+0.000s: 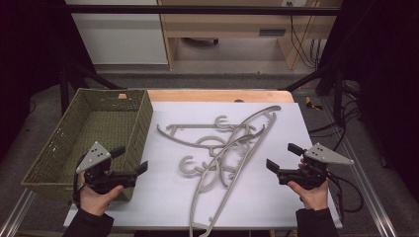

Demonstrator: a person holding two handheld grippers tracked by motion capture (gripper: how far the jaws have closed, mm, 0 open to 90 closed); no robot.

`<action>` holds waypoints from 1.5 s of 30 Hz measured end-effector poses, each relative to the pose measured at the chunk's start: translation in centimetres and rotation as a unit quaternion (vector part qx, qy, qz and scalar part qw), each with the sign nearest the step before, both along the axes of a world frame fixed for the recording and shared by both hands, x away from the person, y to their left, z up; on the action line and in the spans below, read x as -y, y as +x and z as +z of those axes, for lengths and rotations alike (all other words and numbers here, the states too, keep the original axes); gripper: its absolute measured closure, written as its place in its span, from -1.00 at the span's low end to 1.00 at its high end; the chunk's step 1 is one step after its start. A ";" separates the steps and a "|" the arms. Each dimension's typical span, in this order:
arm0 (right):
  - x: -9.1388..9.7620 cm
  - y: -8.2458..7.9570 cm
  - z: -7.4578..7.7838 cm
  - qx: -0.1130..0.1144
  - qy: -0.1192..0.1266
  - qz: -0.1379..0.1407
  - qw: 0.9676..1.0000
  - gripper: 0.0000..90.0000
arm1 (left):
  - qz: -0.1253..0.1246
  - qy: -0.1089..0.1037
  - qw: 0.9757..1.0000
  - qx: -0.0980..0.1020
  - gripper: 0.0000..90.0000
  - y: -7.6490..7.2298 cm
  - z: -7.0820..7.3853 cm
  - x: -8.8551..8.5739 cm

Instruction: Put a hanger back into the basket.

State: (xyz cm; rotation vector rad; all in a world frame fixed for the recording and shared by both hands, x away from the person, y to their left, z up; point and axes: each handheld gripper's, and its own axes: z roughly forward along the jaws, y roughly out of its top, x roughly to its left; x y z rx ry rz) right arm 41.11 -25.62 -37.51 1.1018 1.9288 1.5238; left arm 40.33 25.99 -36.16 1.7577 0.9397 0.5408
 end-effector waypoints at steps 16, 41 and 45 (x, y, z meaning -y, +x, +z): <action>-0.5 0.0 0.0 -0.004 -0.006 0.001 1.000 -0.95 | -0.048 0.039 0.997 -0.041 -0.84 -0.2 -2.4 5.5; -0.9 0.1 -0.2 -0.013 -0.014 0.002 1.000 -0.96 | -0.108 0.126 0.975 -0.149 -0.57 -0.2 -8.1 12.6; -0.9 0.1 -0.2 -0.016 -0.014 0.003 1.000 -0.96 | -0.121 0.139 0.969 -0.164 -0.39 -0.1 -8.9 13.8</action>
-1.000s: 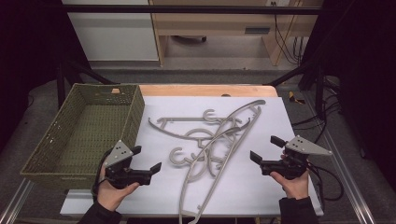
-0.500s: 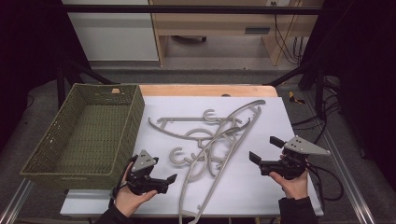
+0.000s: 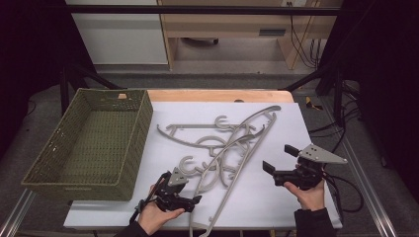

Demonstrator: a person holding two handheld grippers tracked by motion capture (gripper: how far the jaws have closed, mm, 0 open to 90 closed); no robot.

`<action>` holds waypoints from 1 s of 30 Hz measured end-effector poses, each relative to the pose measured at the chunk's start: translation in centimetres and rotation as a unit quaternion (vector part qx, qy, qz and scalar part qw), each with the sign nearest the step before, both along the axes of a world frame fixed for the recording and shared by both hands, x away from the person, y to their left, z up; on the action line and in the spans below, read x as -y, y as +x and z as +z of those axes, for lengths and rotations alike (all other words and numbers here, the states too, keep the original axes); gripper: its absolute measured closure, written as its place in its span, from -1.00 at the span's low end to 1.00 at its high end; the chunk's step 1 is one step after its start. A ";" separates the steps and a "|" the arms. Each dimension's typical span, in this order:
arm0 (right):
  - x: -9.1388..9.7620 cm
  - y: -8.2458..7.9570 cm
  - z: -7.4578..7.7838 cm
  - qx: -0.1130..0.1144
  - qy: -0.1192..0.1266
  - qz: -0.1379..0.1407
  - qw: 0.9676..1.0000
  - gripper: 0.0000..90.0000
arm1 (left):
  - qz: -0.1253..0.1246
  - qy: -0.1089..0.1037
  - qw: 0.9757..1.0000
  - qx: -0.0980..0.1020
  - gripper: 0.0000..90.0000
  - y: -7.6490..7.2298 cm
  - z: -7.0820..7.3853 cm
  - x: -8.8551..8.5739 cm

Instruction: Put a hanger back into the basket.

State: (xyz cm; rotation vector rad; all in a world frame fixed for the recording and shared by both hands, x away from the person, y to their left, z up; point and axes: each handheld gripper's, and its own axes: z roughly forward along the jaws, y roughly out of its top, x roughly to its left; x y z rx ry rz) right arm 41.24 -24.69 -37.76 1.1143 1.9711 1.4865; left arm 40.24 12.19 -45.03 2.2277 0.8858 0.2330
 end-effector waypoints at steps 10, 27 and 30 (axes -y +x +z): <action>-0.1 0.1 0.0 -0.001 -0.001 -0.001 1.000 -0.96 | 0.006 0.026 0.999 -0.029 0.12 0.6 -1.3 1.4; -0.4 0.2 -0.2 -0.007 -0.005 0.001 1.000 -0.96 | 0.045 0.052 0.997 -0.041 0.58 1.4 -1.2 2.2; -0.4 0.2 -0.3 -0.007 -0.005 0.001 1.000 -0.96 | 0.049 0.043 0.997 -0.045 0.60 1.7 -1.2 2.2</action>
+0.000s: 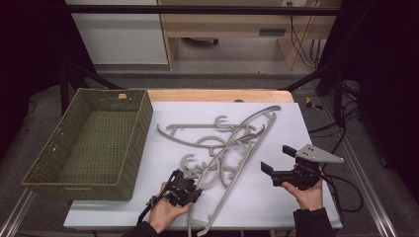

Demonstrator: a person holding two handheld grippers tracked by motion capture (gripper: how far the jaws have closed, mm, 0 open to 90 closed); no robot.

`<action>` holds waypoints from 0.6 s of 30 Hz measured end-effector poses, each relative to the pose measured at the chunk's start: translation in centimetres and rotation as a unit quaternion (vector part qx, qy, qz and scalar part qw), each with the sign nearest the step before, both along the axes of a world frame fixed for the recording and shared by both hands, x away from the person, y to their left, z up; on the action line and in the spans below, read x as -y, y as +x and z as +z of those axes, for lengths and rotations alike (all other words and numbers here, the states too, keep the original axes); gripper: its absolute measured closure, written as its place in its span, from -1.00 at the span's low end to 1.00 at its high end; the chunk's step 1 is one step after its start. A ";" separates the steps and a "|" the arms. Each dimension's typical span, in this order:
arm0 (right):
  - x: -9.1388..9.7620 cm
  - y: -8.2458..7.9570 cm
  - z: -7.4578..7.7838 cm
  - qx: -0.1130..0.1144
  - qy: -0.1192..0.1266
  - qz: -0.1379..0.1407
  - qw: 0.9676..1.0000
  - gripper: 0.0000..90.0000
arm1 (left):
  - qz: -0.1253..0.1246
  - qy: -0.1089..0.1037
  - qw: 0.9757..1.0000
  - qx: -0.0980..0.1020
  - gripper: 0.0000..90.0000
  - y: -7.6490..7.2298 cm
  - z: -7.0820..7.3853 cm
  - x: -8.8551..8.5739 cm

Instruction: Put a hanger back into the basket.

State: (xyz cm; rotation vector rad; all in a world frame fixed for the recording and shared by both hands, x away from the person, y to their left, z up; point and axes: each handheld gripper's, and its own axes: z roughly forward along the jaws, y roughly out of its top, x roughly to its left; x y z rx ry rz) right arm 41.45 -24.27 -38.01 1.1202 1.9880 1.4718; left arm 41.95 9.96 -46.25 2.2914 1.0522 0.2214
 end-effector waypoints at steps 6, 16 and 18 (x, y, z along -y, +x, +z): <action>0.0 0.0 -0.1 0.000 -0.006 0.006 1.000 -0.96 | 0.007 -0.010 1.000 -0.001 0.66 0.9 0.1 -0.4; 0.1 0.0 0.0 0.002 -0.001 0.005 1.000 -0.96 | 0.019 -0.001 1.000 -0.004 0.49 0.6 -0.1 -0.5; 0.1 0.0 0.0 0.000 -0.002 0.005 1.000 -0.96 | 0.017 0.013 1.000 0.000 0.51 0.6 -0.1 -0.2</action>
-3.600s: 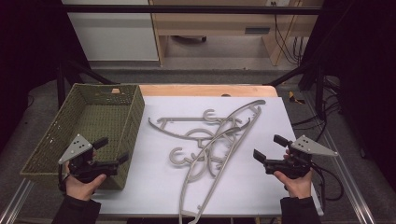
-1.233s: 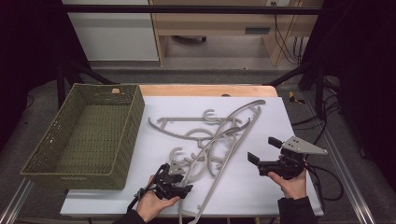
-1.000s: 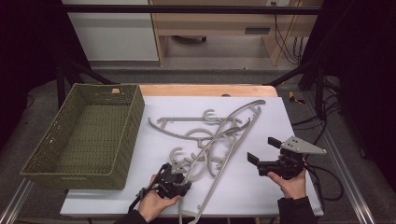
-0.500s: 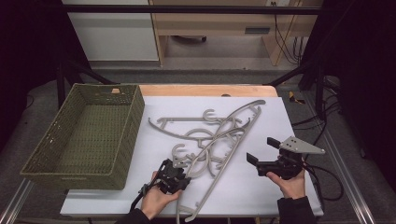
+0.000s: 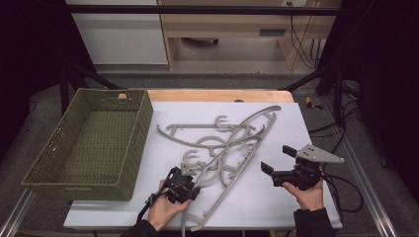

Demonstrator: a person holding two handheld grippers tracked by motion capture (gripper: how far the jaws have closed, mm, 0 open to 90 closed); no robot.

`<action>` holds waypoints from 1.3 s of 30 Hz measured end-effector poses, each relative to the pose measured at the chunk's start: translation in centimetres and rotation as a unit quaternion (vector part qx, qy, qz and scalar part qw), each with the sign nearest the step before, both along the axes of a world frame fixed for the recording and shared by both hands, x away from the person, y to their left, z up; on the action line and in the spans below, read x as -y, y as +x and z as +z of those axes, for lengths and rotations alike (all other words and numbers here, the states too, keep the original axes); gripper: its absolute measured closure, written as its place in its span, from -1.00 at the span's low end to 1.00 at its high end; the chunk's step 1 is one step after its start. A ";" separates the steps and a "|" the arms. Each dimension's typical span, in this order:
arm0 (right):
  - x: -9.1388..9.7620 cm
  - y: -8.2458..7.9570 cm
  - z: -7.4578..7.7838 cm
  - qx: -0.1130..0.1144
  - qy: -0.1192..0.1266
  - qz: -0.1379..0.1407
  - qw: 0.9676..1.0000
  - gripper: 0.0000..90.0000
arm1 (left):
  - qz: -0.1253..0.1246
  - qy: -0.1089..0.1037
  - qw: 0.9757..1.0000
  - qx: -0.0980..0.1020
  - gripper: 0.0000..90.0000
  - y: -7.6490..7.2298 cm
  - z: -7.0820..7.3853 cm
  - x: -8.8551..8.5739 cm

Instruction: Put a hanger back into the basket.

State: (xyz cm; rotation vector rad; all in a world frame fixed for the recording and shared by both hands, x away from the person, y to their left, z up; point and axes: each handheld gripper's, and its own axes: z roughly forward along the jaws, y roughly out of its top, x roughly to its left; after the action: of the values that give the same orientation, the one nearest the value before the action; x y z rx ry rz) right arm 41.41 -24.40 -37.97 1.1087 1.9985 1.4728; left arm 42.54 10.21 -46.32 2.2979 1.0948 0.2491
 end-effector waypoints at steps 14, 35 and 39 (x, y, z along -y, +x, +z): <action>0.0 0.0 0.0 0.000 0.000 0.000 1.000 -0.95 | 0.026 -0.014 1.000 0.010 0.81 0.3 0.9 -0.9; 0.7 -0.6 0.8 0.015 0.011 -0.003 1.000 -0.96 | 0.020 -0.083 0.993 0.078 0.82 -1.1 5.9 -4.8; 0.8 -0.6 0.8 0.015 0.011 -0.004 1.000 -0.96 | 0.029 -0.077 0.991 0.101 0.82 -1.2 7.3 -6.0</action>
State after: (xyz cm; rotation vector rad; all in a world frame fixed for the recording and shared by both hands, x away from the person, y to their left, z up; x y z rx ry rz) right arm 40.81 -25.20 -37.13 1.0960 1.9604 1.5032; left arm 41.29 16.18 -39.02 2.0572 1.0414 0.3962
